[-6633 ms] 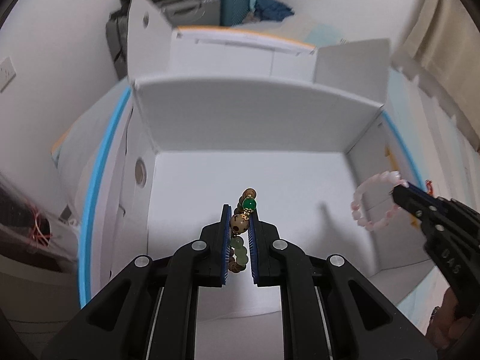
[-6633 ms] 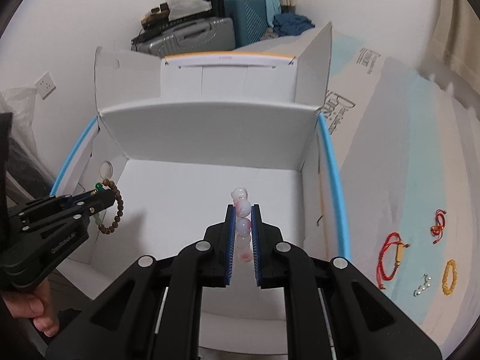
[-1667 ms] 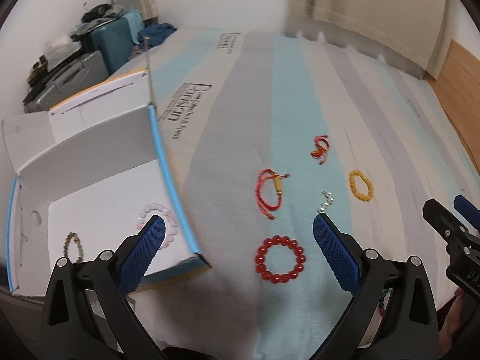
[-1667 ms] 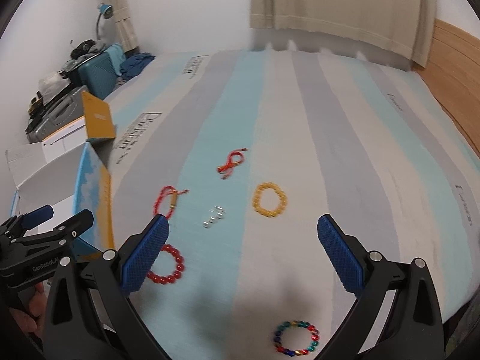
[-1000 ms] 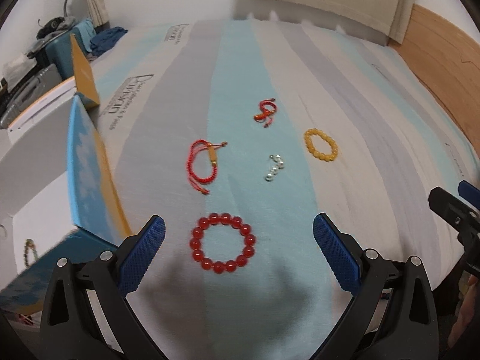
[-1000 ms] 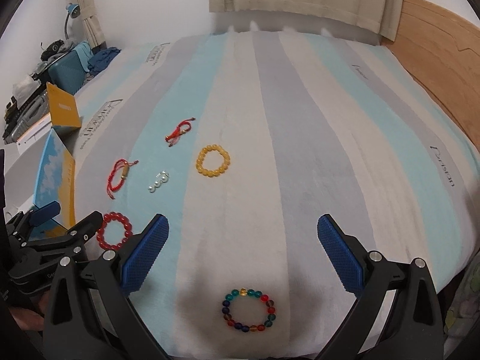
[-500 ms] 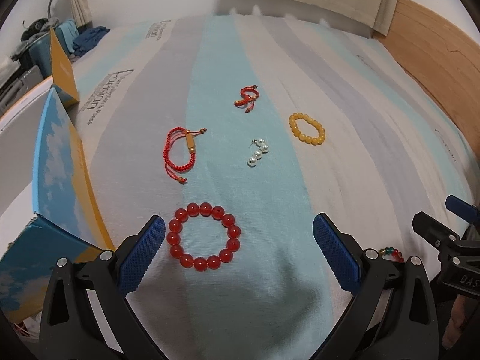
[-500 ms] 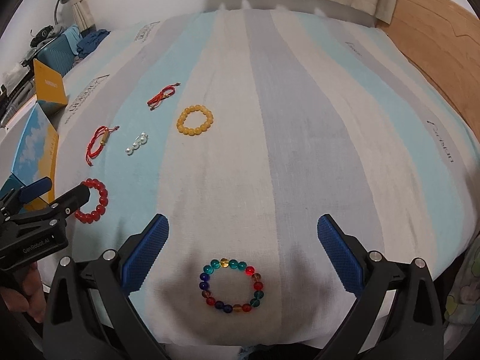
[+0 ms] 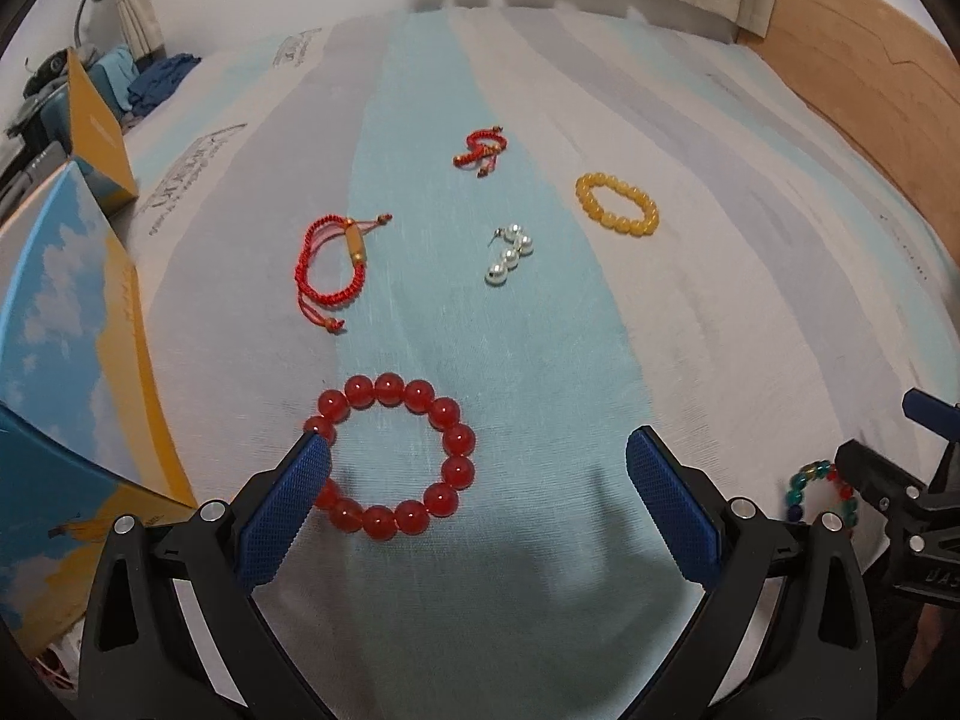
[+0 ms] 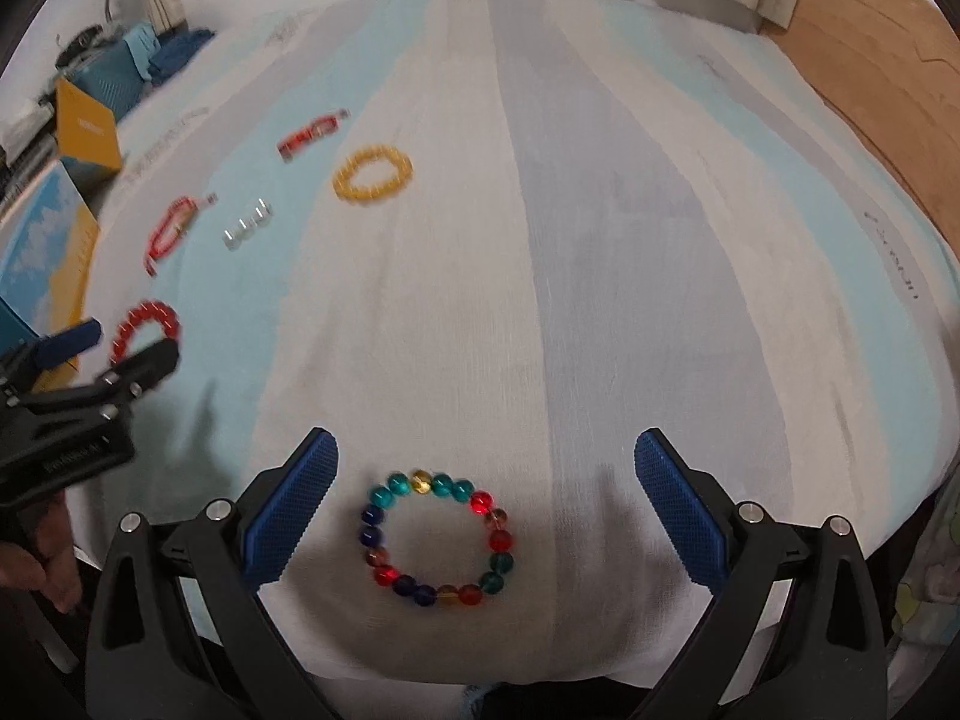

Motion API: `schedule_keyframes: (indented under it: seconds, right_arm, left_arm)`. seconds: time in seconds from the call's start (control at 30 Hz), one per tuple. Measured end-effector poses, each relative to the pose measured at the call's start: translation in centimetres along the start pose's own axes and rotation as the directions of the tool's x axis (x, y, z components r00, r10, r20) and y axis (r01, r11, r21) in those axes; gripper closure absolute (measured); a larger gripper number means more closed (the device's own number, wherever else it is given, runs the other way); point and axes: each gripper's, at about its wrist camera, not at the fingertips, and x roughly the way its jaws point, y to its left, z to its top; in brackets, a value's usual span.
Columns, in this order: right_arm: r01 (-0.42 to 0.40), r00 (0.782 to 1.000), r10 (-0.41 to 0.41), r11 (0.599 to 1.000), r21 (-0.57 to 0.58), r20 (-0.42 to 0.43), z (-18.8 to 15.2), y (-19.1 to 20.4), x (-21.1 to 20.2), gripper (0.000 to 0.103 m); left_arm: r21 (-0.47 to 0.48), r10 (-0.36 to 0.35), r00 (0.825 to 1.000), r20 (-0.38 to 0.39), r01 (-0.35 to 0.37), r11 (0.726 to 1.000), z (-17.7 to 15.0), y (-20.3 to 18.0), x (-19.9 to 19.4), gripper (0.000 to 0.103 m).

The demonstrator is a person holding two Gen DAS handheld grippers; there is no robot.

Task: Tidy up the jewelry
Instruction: 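Grasp the red bead bracelet with the left tool while the right tool grasps the multicolour bracelet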

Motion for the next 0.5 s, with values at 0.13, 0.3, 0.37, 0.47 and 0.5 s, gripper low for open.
schedule_keyframes:
  seconds: [0.13, 0.3, 0.37, 0.47, 0.5]
  right_arm:
    - [-0.015, 0.999, 0.015, 1.0, 0.012, -0.039, -0.5, -0.1, 1.2, 0.008]
    - [-0.023, 0.997, 0.024, 1.0, 0.01, -0.069, -1.0, 0.0, 1.9, 0.014]
    - [-0.03, 0.996, 0.031, 0.999, 0.012, -0.088, -1.3, 0.1, 2.3, 0.016]
    - [-0.042, 0.993, 0.043, 0.999, 0.012, -0.107, -1.6, 0.2, 2.8, 0.02]
    - [-0.046, 0.993, 0.047, 0.999, 0.014, -0.111, -1.7, 0.2, 2.9, 0.02]
  left_arm:
    - [-0.026, 0.011, 0.999, -0.03, -0.012, 1.0, -0.3, 0.9, 1.5, 0.006]
    - [-0.016, 0.022, 0.999, -0.03, -0.022, 1.0, -0.3, 1.1, 2.0, 0.006]
    - [-0.004, 0.035, 0.999, -0.028, -0.035, 0.999, -0.5, 0.9, 2.2, 0.007]
    - [0.021, 0.058, 0.998, -0.027, -0.057, 0.998, -0.7, 0.5, 2.5, 0.007]
    - [0.024, 0.06, 0.998, -0.026, -0.06, 0.998, -0.7, 0.5, 2.5, 0.007]
